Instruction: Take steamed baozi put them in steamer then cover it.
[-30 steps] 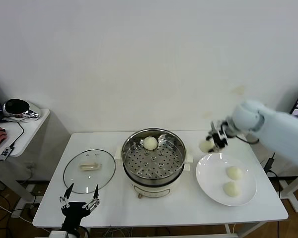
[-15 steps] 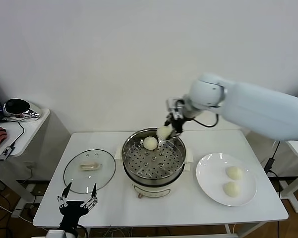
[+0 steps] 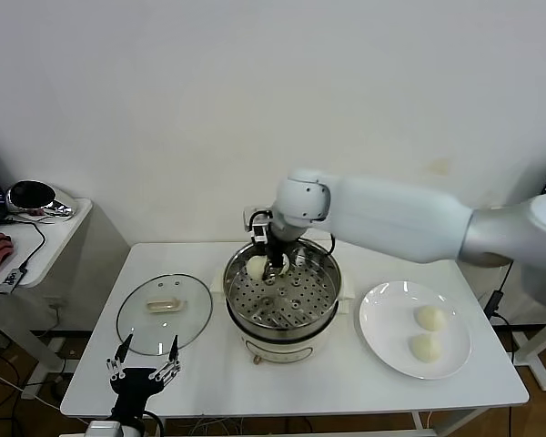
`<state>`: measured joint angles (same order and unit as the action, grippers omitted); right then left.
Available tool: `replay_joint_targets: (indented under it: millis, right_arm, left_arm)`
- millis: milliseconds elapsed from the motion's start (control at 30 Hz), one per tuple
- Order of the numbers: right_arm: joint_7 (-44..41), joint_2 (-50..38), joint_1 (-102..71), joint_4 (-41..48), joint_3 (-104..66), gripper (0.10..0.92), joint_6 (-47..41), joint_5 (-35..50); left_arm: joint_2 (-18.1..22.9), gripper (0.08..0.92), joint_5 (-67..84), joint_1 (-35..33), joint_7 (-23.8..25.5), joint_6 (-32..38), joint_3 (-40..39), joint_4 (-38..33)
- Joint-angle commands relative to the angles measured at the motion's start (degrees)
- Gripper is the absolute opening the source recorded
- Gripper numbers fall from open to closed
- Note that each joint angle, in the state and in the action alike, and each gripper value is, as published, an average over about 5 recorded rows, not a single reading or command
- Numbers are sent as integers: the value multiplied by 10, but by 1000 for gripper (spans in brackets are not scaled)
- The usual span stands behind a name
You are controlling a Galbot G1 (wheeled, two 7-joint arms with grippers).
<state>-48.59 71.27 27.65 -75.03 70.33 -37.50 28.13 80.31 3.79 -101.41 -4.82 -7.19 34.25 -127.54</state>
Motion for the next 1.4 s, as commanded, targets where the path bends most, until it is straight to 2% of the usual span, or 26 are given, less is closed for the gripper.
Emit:
replay_joint_targets:
  millis: [33,300,400,500,667,867,967,1133,1400]
  right_arm:
    - [12,41,-48,41,-1,530,-14,3]
    - [21,53,-59,55,-5,532,-24,-5]
    - [20,47,-53,48,-5,566,-29,-6]
    - [10,26,-29,26,-11,642,-33,3]
    - [-33,-57,62,-45,-13,780,-36,26]
    - [-99,-212,146,-164,13,822,-15,27]
    - [-138,-299,151,-215,18,823,15,-7]
    - [-200,-436,116,-249,21,823,108,-137]
    - [-210,-543,-80,-242,-102,823,198,-285]
  left_arm:
    - [0,823,0,0,0,1,0,0]
    - [1,823,1,1,0,1,0,0]
    - [0,823,2,1,0,1,1,-1]
    - [-1,823,3,1,0,1,2,-2]
    - [-2,823,5,3,0,0,2,-3]
    - [-5,823,4,6,0,-2,-3,-7]
    - [-6,823,3,6,0,-2,-7,-7]
    - [-8,823,-1,-1,0,1,-9,-8]
    - [-6,823,-7,-10,0,4,-8,-6]
